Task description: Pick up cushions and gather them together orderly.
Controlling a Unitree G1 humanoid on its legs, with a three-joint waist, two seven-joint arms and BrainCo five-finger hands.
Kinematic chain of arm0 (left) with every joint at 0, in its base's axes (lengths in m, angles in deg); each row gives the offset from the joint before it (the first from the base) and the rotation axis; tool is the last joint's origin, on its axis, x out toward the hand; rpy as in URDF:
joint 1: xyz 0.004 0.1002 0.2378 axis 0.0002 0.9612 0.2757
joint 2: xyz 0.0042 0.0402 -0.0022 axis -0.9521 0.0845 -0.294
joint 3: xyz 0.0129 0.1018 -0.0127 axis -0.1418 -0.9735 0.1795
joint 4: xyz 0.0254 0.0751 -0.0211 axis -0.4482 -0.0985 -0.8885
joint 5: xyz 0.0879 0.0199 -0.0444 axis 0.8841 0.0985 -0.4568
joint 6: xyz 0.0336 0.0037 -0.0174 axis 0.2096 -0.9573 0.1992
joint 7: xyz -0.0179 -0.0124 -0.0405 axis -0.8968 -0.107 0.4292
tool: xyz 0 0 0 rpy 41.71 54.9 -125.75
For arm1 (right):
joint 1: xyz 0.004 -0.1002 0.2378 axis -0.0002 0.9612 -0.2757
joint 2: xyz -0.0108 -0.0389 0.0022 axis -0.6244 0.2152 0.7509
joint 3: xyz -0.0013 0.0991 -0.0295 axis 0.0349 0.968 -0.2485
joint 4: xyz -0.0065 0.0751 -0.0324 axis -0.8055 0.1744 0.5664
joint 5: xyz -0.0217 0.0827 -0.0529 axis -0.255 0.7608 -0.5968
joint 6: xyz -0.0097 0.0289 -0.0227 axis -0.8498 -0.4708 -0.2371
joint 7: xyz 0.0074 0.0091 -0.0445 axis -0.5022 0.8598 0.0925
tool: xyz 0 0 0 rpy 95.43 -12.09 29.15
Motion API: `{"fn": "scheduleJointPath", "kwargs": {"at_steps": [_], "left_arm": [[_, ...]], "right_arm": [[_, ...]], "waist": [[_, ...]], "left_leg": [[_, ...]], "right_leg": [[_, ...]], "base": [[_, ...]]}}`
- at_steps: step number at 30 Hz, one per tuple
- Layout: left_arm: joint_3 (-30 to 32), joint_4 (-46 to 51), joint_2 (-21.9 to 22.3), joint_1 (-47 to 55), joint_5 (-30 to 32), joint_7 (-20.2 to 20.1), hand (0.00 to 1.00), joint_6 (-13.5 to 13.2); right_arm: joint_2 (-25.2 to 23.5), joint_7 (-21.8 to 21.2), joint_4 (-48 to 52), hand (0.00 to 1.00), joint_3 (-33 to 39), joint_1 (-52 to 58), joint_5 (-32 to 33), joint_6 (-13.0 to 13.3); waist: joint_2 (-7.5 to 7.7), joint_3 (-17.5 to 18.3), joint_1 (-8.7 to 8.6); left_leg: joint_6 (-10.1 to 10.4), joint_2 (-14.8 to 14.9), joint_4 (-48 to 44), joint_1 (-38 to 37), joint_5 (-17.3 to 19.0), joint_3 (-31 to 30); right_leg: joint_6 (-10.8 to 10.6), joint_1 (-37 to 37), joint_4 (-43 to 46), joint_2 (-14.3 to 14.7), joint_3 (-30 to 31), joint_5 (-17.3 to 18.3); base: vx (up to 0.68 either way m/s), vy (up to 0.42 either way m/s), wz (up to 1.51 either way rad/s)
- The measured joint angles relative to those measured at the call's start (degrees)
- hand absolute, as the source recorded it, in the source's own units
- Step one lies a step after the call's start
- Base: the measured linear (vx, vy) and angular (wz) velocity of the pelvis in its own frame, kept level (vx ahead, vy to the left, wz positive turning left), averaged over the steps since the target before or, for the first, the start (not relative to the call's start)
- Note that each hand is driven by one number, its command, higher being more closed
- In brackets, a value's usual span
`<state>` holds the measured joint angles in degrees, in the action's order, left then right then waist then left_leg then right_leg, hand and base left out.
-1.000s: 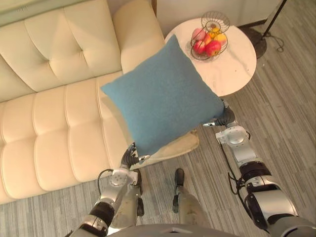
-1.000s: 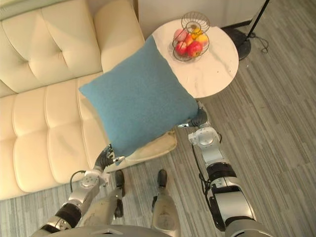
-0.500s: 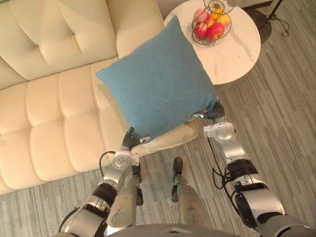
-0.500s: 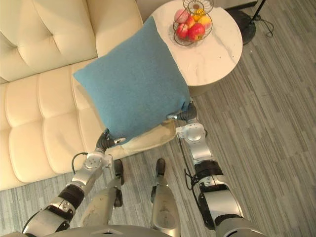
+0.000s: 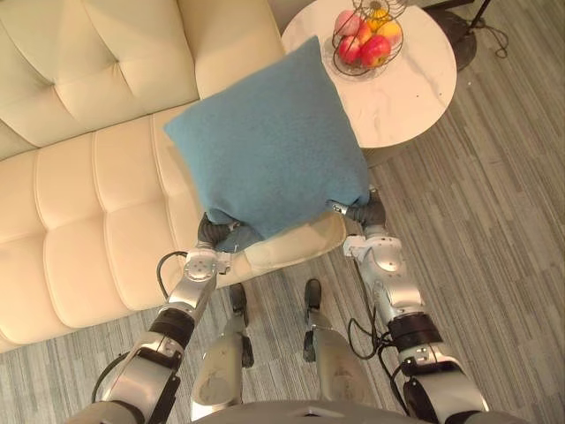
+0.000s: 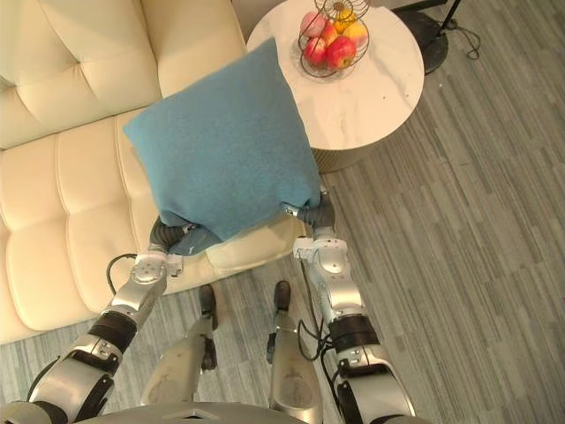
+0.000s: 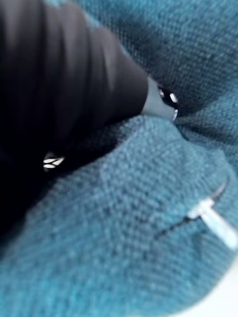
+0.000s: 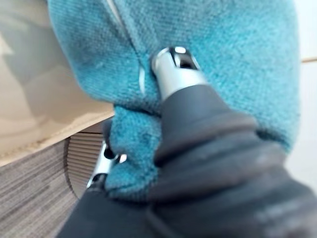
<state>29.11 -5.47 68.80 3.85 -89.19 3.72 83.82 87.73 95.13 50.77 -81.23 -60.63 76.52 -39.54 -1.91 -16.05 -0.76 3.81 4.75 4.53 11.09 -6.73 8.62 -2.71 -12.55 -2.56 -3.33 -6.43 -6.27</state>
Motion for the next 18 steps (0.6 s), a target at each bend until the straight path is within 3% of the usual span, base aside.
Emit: {"fn": "scheduleJointPath", "kwargs": {"at_steps": [6, 13, 15, 18], "left_arm": [[0.3, 12.2, 0.2, 10.6, 4.6, -0.2, 1.0, 0.0], [2.3, 25.3, 3.1, 20.7, 8.7, -0.2, 1.0, -0.3], [2.3, 26.8, 4.0, 21.8, 9.1, -0.2, 1.0, -0.4], [2.5, 31.0, 5.1, 23.0, 8.8, -0.1, 1.0, -0.5]], "right_arm": [[-2.5, -0.5, 10.2, 1.0, 0.3, 9.6, -1.2, 0.0], [-4.9, -0.5, 17.4, 1.0, -0.3, 16.4, -3.6, 0.2], [-5.2, -0.5, 19.3, 1.0, -0.7, 17.5, -3.6, 0.2], [-5.1, -0.5, 24.8, 1.0, -1.0, 17.9, -3.6, 0.2]], "waist": [[0.99, 6.1, 0.11], [0.86, 9.7, 0.27], [0.94, 9.8, 0.78], [0.87, 9.8, 2.39]], "left_leg": [[0.7, 0.3, 0.0, -2.3, 0.8, -0.9], [0.7, 0.3, 0.0, -5.4, 1.6, -2.5], [0.7, 0.4, -4.3, -3.3, 3.1, -3.3], [2.2, 1.3, -17.4, 4.1, 7.0, -4.4]], "right_leg": [[0.1, 3.7, -2.0, 0.7, -0.6, 0.2], [0.0, 7.2, -0.9, 0.7, -2.1, 2.2], [0.0, 7.7, 0.6, 0.2, -3.6, 2.7], [0.1, 7.8, 3.9, -0.2, -8.2, 4.4]], "base": [[0.07, -0.009, 0.06], [-0.02, 0.015, 0.11], [-0.04, 0.034, 0.43], [-0.08, 0.033, 0.71]]}}
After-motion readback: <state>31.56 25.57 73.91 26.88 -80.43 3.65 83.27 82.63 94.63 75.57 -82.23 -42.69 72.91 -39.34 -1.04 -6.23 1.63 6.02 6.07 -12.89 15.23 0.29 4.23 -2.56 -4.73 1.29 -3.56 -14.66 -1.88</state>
